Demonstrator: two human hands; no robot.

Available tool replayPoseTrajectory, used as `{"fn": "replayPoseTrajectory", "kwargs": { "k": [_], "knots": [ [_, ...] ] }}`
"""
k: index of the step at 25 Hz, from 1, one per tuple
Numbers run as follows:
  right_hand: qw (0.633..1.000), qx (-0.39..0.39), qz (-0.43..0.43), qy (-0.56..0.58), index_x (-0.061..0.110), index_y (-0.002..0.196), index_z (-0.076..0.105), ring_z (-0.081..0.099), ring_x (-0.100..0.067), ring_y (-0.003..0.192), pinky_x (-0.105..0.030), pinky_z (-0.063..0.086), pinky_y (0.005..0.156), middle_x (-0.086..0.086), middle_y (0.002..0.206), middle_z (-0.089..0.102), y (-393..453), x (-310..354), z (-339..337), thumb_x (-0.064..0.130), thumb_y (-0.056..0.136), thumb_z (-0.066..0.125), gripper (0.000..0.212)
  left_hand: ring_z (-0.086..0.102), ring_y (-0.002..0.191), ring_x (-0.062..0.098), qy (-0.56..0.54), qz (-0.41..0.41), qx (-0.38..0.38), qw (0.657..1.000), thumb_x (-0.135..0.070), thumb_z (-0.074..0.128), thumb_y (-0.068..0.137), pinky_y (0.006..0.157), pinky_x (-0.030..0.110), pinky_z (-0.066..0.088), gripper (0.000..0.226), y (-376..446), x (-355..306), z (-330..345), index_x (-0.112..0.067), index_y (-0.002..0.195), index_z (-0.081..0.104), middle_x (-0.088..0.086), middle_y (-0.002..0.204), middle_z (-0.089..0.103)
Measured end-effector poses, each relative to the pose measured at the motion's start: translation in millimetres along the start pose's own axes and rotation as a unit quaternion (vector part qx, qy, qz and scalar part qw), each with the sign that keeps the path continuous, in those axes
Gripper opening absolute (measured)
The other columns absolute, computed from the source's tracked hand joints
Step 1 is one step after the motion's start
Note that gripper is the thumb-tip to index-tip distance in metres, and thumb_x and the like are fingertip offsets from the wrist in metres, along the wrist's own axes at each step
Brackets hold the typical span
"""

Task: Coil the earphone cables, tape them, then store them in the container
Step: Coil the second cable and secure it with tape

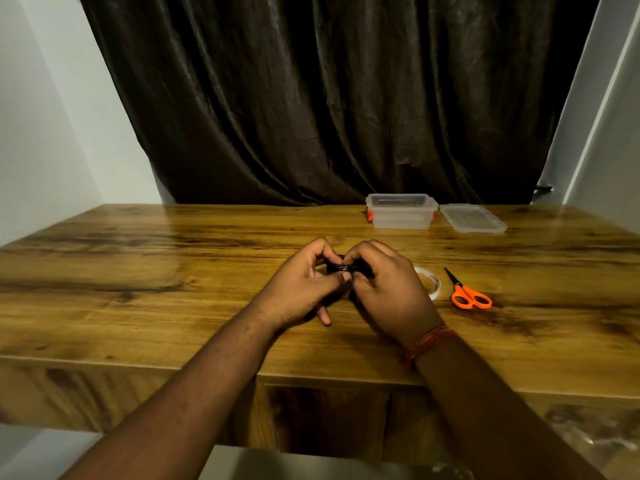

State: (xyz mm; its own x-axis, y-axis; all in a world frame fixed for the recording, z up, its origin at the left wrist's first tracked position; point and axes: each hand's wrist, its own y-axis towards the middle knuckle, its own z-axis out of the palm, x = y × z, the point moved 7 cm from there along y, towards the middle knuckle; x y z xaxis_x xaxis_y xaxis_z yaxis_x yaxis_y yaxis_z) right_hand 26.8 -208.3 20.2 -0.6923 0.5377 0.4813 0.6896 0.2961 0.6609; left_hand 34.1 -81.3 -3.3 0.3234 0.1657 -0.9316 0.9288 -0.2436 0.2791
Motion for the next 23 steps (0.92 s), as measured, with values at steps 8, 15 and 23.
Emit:
{"fn": "replayPoseTrajectory", "kwargs": {
  "k": [8, 15, 23],
  "knots": [
    [1.0, 0.002, 0.011, 0.009, 0.019, 0.101, 0.057, 0.047, 0.001, 0.087, -0.006, 0.036, 0.072, 0.011, 0.099, 0.053, 0.4, 0.0, 1.7, 0.003, 0.087, 0.059, 0.021, 0.063, 0.063, 0.012, 0.279, 0.112, -0.11, 0.947, -0.019, 0.065, 0.091, 0.051, 0.038, 0.055, 0.014, -3.0, -21.4, -2.2, -0.02, 0.094, 0.052, -0.001, 0.085, 0.062],
    [0.998, -0.015, 0.037, 0.039, 0.019, 0.102, 0.054, 0.049, -0.004, 0.091, -0.007, 0.036, 0.075, 0.009, 0.102, 0.05, -1.7, -2.7, 0.7, 0.005, 0.09, 0.057, 0.018, 0.054, 0.082, 0.014, 0.422, 0.2, -0.144, 0.873, -0.022, 0.062, 0.09, 0.069, 0.04, 0.049, 0.009, -5.0, -34.1, 4.8, -0.018, 0.095, 0.056, -0.003, 0.092, 0.057],
    [0.945, 0.003, 0.207, 0.253, 0.022, 0.108, 0.055, 0.064, -0.02, 0.085, -0.035, 0.054, 0.067, -0.002, 0.095, 0.063, -7.0, -25.4, 10.1, 0.004, 0.092, 0.057, 0.025, 0.056, 0.074, 0.019, 0.486, 0.236, -0.144, 0.829, -0.021, 0.06, 0.091, 0.057, 0.037, 0.048, 0.008, -6.8, -38.0, 11.9, -0.02, 0.093, 0.052, -0.002, 0.09, 0.051]
  ]
}}
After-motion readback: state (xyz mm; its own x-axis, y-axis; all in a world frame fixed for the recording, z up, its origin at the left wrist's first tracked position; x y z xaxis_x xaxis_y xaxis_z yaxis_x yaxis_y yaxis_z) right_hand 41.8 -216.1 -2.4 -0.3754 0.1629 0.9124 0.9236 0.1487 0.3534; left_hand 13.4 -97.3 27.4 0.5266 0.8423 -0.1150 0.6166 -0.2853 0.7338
